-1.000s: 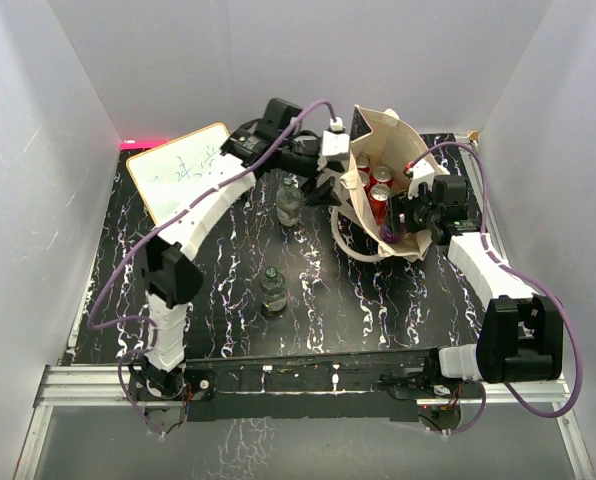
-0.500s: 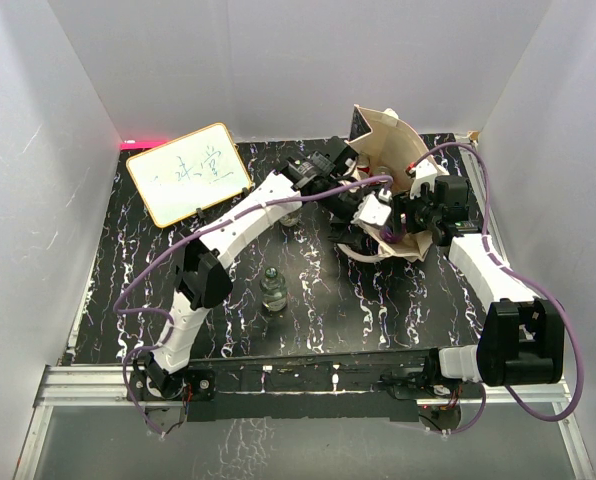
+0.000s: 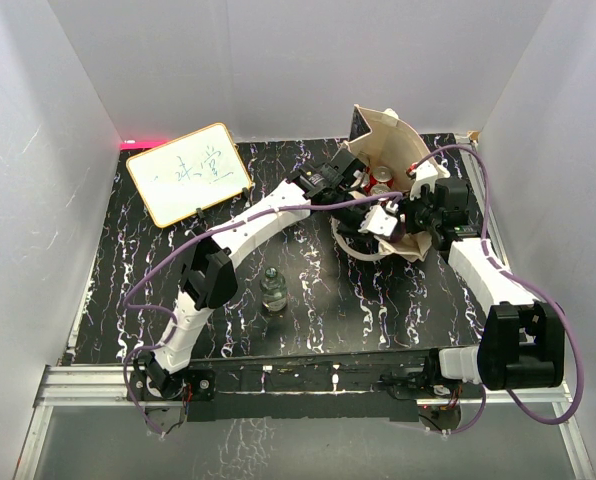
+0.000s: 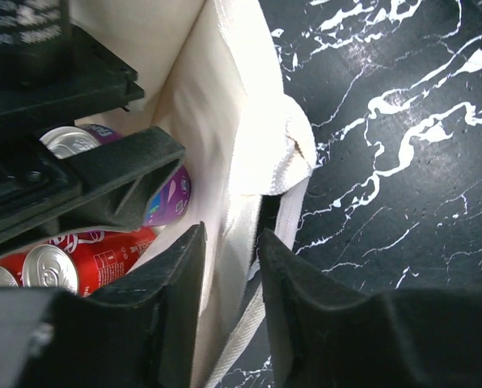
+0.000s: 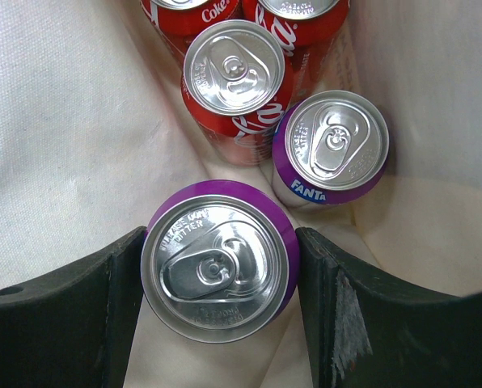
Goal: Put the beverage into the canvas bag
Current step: Place the drink in the canvas bag.
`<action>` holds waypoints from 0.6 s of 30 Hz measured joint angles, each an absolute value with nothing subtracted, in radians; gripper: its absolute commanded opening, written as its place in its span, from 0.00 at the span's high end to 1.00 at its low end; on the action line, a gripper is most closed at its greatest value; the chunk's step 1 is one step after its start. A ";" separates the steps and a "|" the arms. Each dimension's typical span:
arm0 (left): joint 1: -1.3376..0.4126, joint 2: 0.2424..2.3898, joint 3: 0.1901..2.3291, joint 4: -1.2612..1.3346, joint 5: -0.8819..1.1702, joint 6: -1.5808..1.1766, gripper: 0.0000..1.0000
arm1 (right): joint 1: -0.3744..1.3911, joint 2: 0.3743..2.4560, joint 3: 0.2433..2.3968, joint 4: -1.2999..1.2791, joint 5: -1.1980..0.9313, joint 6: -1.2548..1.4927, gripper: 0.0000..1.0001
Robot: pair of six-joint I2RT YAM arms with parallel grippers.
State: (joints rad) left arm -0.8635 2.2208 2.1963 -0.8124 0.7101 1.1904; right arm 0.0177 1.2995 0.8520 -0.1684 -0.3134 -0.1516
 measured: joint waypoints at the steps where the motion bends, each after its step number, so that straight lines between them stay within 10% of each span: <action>1: -0.864 2.221 2.196 -0.805 0.714 1.177 0.83 | 0.018 1.297 0.842 -0.154 -0.313 -0.155 0.92; 4: -0.864 2.220 2.196 -0.784 0.727 1.143 1.00 | 0.018 1.296 0.819 -0.117 -0.311 -0.164 0.92; 18: -0.864 2.190 2.125 -0.699 0.745 1.099 1.00 | 0.023 1.401 0.807 0.051 -0.297 -0.194 0.92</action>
State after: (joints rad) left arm -0.8642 2.1899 2.1254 -0.6994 0.7448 1.0988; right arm 0.0227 1.4010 0.8074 0.0505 -0.2966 -0.1940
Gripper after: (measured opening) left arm 0.012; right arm 0.687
